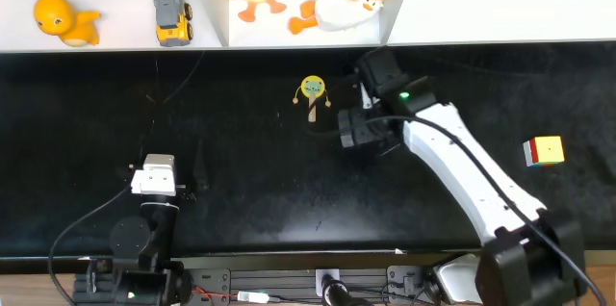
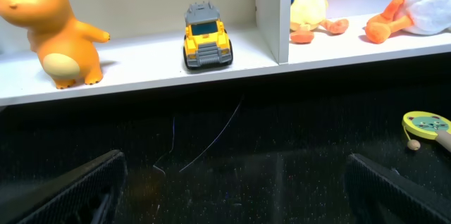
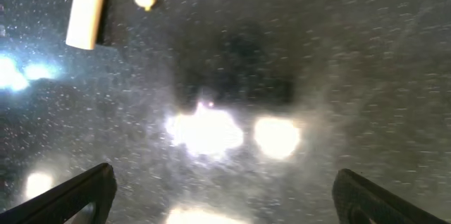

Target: Store Toys

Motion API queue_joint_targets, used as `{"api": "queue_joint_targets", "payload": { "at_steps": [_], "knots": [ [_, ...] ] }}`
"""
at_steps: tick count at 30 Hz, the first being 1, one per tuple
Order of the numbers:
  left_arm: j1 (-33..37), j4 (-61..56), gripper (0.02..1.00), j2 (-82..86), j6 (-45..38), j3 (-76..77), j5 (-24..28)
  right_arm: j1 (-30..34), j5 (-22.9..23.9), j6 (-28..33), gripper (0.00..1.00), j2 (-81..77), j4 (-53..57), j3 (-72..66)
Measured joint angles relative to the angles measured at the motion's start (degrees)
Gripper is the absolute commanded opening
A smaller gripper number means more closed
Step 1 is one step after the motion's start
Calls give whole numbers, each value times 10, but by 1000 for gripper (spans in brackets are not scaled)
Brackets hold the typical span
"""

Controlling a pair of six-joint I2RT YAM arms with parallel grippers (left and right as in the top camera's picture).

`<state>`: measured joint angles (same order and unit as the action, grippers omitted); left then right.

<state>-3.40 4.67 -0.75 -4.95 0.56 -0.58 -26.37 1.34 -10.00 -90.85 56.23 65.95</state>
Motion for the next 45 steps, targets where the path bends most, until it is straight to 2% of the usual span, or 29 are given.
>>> {"api": "queue_joint_targets", "payload": {
  "at_steps": [5, 11, 21, 32, 34, 37, 45],
  "knots": [
    [0, 0, 998, 0, 0, 0, 0, -72, 32, -65, 996, -36, -7, 19],
    [0, 0, 998, 0, 0, 0, 0, -130, 57, -129, 996, -75, -75, 28],
    [0, 0, 996, 0, 0, 0, 0, -152, 143, -266, 998, -124, -151, 31],
    [0, 0, 998, 0, 0, 0, 0, -153, 171, -291, 989, -163, -187, 31],
    [0, 0, 998, 0, 0, 0, 0, -153, 171, -288, 961, -168, -189, 31],
    [0, 0, 998, 0, 0, 0, 0, -153, 171, -283, 844, -172, -191, 31],
    [0, 0, 998, 0, 0, 0, 0, -153, 176, -285, 785, -187, -205, 37]
  ]
}}
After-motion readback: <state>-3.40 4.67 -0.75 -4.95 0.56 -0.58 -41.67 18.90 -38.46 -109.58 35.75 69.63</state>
